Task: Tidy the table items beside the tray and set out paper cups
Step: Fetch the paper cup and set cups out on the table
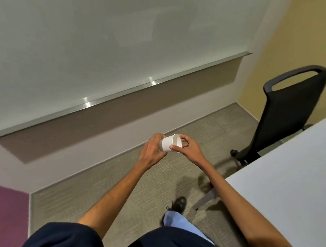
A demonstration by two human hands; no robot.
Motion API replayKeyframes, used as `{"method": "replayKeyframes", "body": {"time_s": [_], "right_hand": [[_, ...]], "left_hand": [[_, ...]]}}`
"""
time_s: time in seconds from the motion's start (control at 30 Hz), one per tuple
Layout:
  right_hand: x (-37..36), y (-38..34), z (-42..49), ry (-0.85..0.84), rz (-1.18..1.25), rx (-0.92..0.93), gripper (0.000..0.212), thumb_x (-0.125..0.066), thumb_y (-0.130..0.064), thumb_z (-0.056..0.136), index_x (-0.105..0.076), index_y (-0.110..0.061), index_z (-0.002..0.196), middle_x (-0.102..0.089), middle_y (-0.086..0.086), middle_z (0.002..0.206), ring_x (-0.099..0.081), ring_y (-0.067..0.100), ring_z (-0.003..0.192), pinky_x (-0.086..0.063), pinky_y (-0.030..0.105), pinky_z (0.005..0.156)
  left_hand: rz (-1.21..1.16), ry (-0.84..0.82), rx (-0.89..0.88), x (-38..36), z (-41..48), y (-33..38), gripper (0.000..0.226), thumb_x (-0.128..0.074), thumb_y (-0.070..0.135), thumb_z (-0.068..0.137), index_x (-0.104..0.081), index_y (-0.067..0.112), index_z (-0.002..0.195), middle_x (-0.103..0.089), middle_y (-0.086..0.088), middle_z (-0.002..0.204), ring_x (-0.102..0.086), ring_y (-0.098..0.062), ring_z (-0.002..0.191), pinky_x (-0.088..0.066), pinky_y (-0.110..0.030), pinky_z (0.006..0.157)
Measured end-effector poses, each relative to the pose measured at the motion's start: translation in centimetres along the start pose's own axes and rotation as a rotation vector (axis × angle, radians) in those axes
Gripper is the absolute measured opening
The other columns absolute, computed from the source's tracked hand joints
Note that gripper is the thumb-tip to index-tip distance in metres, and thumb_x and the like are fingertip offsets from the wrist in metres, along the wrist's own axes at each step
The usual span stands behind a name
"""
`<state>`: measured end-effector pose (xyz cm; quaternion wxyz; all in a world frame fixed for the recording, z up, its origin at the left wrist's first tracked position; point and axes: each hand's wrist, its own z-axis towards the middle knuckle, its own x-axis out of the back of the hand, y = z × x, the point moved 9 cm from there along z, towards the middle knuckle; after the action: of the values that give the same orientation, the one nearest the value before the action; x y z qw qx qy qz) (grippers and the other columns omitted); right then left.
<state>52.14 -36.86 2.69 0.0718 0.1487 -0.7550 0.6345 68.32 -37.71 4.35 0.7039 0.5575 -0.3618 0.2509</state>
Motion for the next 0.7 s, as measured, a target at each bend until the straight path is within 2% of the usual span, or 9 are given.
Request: {"method": "replayKeyframes", "body": {"time_s": [0.13,0.2,0.3,0.43,0.6,0.7], "right_hand": [[5.2,1.9,2.5,0.136,0.035,-0.027,0.056,-0.084,-0.039,0.070,-0.058,-0.031,0.119,-0.064,-0.007,0.109,-0.064,0.010,0.093,-0.053,0.023,0.079],[8.1,2.4,3.6,0.212,0.045,-0.031,0.052,-0.083,-0.036,0.072,-0.058,-0.033,0.117,-0.063,-0.010,0.106,-0.062,0.007,0.092,-0.051,0.019,0.076],[11.3,3.9,4.9,0.304,0.057,-0.047,0.055,-0.081,-0.039,0.073,-0.056,-0.032,0.121,-0.061,-0.011,0.109,-0.061,0.006,0.093,-0.050,0.018,0.075],[16.0,6.0,5.7,0.407,0.070,-0.097,0.055,-0.080,-0.042,0.074,-0.052,-0.036,0.121,-0.058,-0.013,0.111,-0.059,0.006,0.099,-0.048,0.018,0.076],[22.3,9.7,2.4,0.607,0.088,-0.173,0.056,-0.080,-0.040,0.075,-0.057,-0.027,0.124,-0.063,-0.011,0.114,-0.061,0.001,0.102,-0.048,0.018,0.085],[25.9,11.6,-0.3,0.708,0.108,-0.247,0.054,-0.079,-0.039,0.076,-0.055,-0.029,0.123,-0.062,-0.008,0.116,-0.061,0.008,0.102,-0.051,0.024,0.088]], "left_hand": [[-0.002,-0.064,-0.109,-3.5,6.2,2.8,0.044,-0.072,0.026,0.065,-0.048,0.022,0.101,-0.056,0.005,0.099,-0.052,-0.017,0.082,-0.041,-0.029,0.060],[-0.006,-0.116,-0.148,-5.5,9.5,3.9,0.043,-0.072,0.028,0.065,-0.049,0.022,0.101,-0.056,0.005,0.099,-0.053,-0.017,0.083,-0.043,-0.030,0.062],[0.001,-0.208,-0.190,-8.5,13.2,5.7,0.043,-0.072,0.031,0.066,-0.048,0.026,0.101,-0.056,0.007,0.099,-0.054,-0.016,0.082,-0.049,-0.033,0.063],[-0.025,-0.341,-0.265,-13.0,17.7,8.9,0.044,-0.073,0.033,0.063,-0.050,0.024,0.099,-0.059,0.005,0.097,-0.057,-0.020,0.084,-0.049,-0.034,0.065],[-0.007,-0.492,-0.370,-19.7,19.4,15.0,0.049,-0.078,0.033,0.060,-0.055,0.021,0.101,-0.061,-0.002,0.101,-0.057,-0.022,0.090,-0.050,-0.036,0.070],[0.013,-0.576,-0.465,-23.5,19.3,19.8,0.049,-0.078,0.038,0.062,-0.053,0.024,0.102,-0.060,0.000,0.103,-0.056,-0.018,0.091,-0.052,-0.036,0.071]]}}
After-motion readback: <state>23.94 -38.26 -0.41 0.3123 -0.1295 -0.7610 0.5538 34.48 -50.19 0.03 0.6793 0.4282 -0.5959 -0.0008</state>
